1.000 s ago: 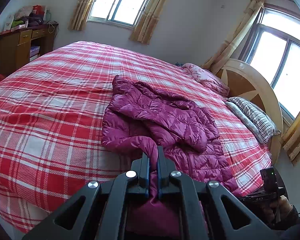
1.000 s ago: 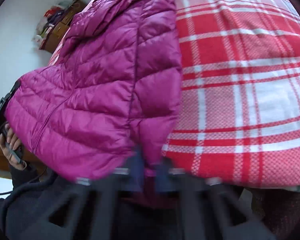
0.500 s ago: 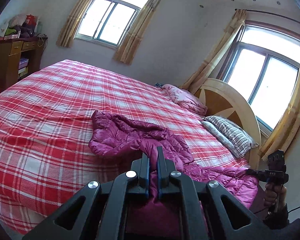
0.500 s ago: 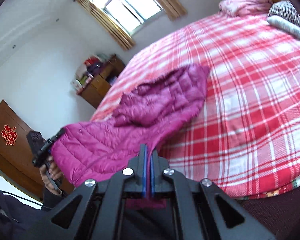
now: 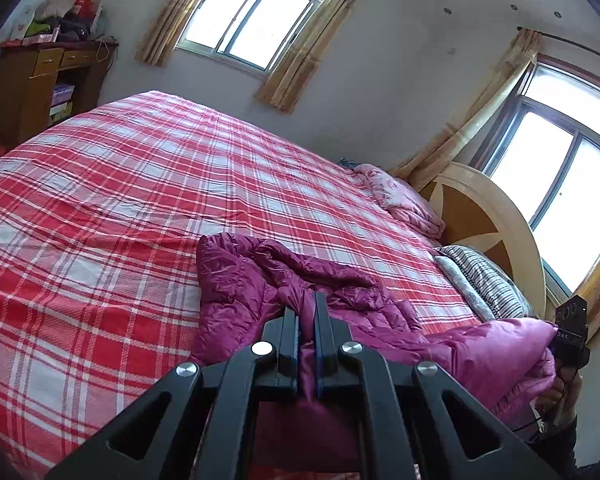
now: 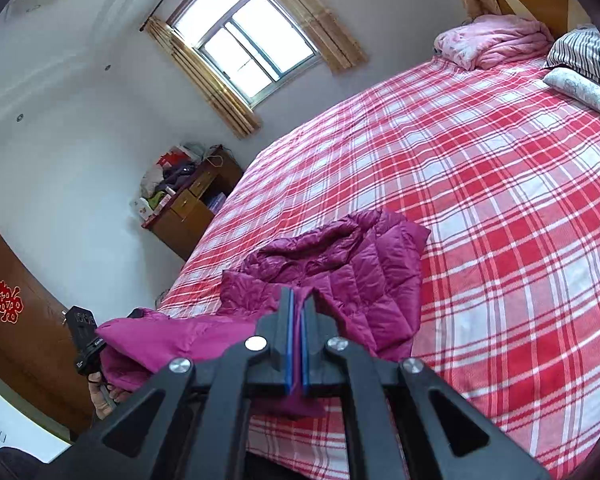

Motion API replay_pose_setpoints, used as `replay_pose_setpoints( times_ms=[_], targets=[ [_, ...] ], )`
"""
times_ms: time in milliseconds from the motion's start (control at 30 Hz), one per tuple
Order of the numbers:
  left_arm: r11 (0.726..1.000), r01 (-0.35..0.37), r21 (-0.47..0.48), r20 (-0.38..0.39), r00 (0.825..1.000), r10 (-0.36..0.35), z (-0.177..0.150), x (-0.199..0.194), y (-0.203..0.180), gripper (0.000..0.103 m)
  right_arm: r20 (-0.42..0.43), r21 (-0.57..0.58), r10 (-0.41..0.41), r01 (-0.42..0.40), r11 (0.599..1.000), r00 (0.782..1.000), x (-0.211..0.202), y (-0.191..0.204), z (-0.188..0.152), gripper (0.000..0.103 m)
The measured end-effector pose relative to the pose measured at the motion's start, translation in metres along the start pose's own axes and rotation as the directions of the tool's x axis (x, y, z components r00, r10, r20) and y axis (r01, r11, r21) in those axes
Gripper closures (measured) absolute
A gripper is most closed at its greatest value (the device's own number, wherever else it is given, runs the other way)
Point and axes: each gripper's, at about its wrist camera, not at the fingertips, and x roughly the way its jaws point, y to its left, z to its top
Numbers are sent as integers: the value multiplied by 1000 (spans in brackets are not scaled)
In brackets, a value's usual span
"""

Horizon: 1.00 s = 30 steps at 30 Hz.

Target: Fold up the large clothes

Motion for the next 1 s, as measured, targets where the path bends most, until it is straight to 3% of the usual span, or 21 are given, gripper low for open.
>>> replay_pose_setpoints(
  times_ms=[300, 567, 767, 867, 933, 1000],
  targets=[
    [996, -81, -23, -77, 994, 79, 42, 97, 34, 98, -25, 75, -81, 83, 994, 996, 80, -44, 51, 98],
    [988, -155, -16, -155, 976, 151, 45, 163, 56, 98, -97, 148, -132, 146, 978, 986, 152, -90, 73, 98],
    [976, -180, -121, -226, 963, 149, 45, 187, 84, 93, -163, 174, -166, 194, 966, 973, 196, -122, 75, 98],
    [975, -153, -161, -199, 973, 120, 56, 176, 88, 92, -179, 171, -185, 216, 961, 966, 209, -129, 72, 98],
    [978, -143, -150, -138, 983, 123, 65, 161, 85, 90, -185, 147, -208, 236, 961, 960, 213, -129, 70, 98],
    [969, -215, -120, -59, 976, 210, 74, 141, 80, 77, -191, 148, -212, 242, 959, 958, 215, -132, 69, 98]
  ],
)
